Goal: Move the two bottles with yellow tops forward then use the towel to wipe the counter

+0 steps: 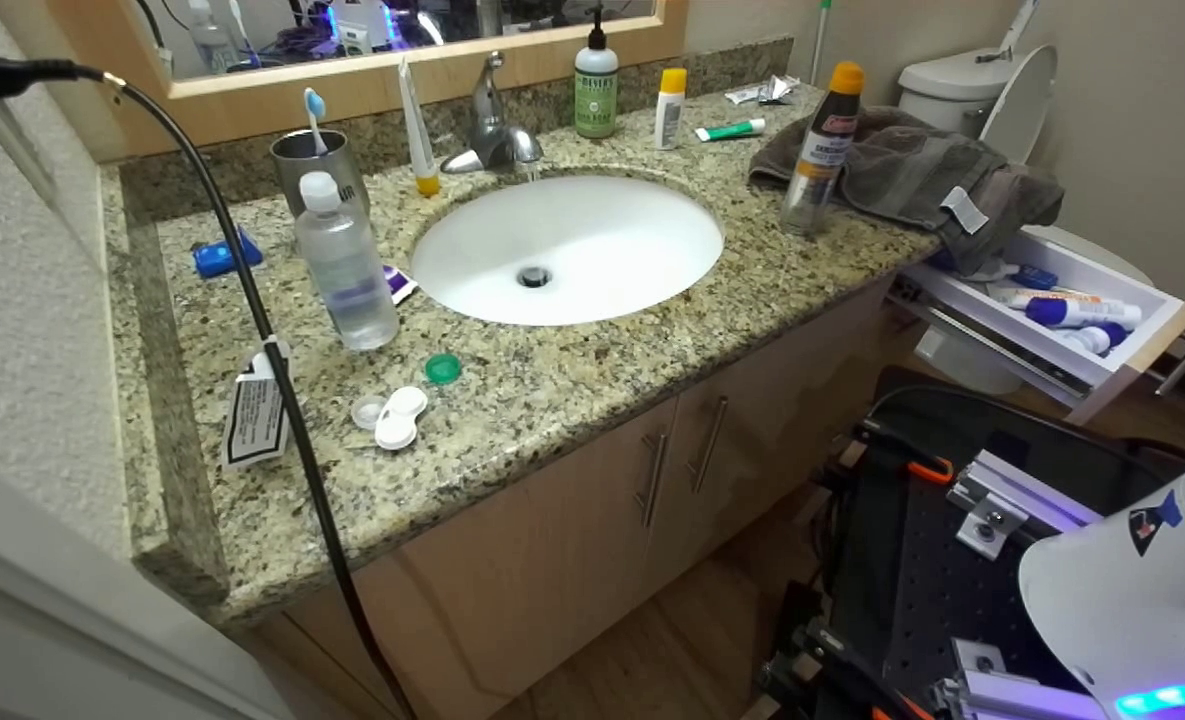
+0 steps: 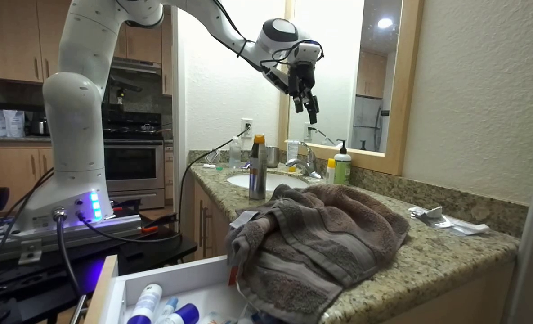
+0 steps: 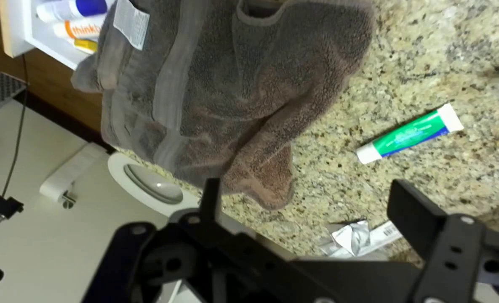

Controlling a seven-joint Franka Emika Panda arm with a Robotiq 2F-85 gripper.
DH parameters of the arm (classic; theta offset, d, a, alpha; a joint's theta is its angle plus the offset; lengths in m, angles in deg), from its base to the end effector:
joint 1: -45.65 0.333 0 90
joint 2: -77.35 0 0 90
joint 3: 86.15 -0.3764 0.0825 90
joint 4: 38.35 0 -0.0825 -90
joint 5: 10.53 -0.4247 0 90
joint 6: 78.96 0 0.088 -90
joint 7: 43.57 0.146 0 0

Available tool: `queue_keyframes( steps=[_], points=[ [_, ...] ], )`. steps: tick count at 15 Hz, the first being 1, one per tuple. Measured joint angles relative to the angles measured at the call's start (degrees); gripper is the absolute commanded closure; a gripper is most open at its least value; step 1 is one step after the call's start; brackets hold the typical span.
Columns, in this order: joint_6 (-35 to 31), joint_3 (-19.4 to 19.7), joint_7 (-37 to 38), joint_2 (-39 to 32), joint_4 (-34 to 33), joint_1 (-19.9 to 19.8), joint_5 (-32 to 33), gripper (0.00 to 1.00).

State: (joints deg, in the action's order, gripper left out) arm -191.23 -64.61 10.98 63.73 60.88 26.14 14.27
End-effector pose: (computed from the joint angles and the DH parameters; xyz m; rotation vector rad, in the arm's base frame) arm 0.4971 -0.4656 0.4664 1.9513 -1.8035 0.0791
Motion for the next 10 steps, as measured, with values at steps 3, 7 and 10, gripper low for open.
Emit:
queue_keyframes(
  steps=[3,7,10],
  points=[
    [-0.6,0.1,0.3,0.7,0.7,0.1,0.3,0.00],
    [-1.2,0.1,-2.3,0.5,0.7,0.2,0.0,0.00],
    [-5.5,-0.1,-10.2,1.0,3.0,0.2,-1.8,0.00]
  ],
)
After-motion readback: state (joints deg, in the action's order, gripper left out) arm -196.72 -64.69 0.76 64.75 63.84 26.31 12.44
